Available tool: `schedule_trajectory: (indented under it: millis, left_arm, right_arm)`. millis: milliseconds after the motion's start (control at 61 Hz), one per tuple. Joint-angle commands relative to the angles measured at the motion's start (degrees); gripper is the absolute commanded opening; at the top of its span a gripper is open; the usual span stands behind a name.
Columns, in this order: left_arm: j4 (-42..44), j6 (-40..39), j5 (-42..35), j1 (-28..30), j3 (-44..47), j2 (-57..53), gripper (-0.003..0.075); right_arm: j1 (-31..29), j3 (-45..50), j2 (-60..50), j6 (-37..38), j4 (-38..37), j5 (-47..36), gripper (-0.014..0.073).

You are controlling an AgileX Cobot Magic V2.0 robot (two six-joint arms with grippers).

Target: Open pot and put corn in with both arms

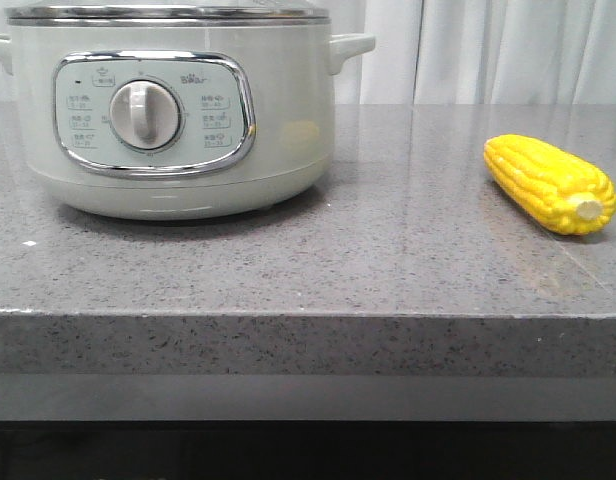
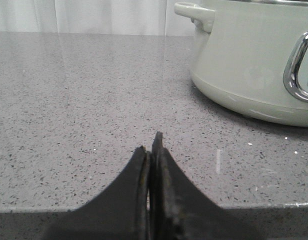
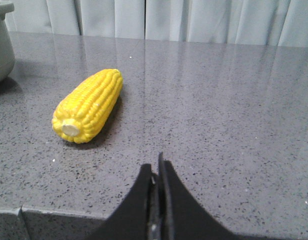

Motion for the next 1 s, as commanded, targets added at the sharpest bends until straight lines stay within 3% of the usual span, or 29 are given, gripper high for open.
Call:
schedule_trajectory:
  millis: [0,131,263,558,755,837,870,935,984]
  left_arm:
    - [-0.5,-0.4,-6.0,0.2,0.0,-1.3,-0.0019]
    - [-0.5,-0.4,-6.7,0.2,-2.9,-1.2,-0.0019]
    - [-0.5,-0.4,-2.6,0.2,-10.8,1.5,-0.0019]
    - [-0.5,-0.4,4.7,0.2,-33.5,23.9,-0.0018]
    - [-0.5,-0.4,4.7,0.2,-39.6,31.3,-0.0013]
    - [-0.5,-0.4,4.5,0.2,-39.7,31.4,0.0059]
    - [-0.5,-0.4,4.5,0.2,-39.7,31.4,0.0120]
    - [-0.5,-0.4,4.5,0.2,-39.7,31.4,0.0293]
    - [-0.5,-0.4,4.5,0.2,-39.7,31.4,0.0491]
  right_arm:
    - [-0.3,-0.3,-1.2,-0.1,-0.4,-3.8,-0.0068]
    - [-0.3,-4.1,-1.1,-0.1,-0.4,-0.5,-0.0068]
    - [-0.3,-12.5,1.3,-0.1,-0.4,5.9,-0.0066]
    - [-0.3,-32.9,18.5,-0.1,-0.4,7.4,-0.0059]
    - [-0.3,-37.8,26.1,-0.1,-0.4,7.9,-0.0056]
    - [-0.3,-37.8,26.1,-0.1,-0.4,7.9,-0.0018]
    - [-0.3,-37.8,26.1,-0.1,-0.4,7.9,0.0022]
    - [-0.3,-37.8,26.1,-0.1,-0.4,8.1,0.0140]
    - [-0.3,-37.8,26.1,-0.1,-0.4,8.5,0.0304]
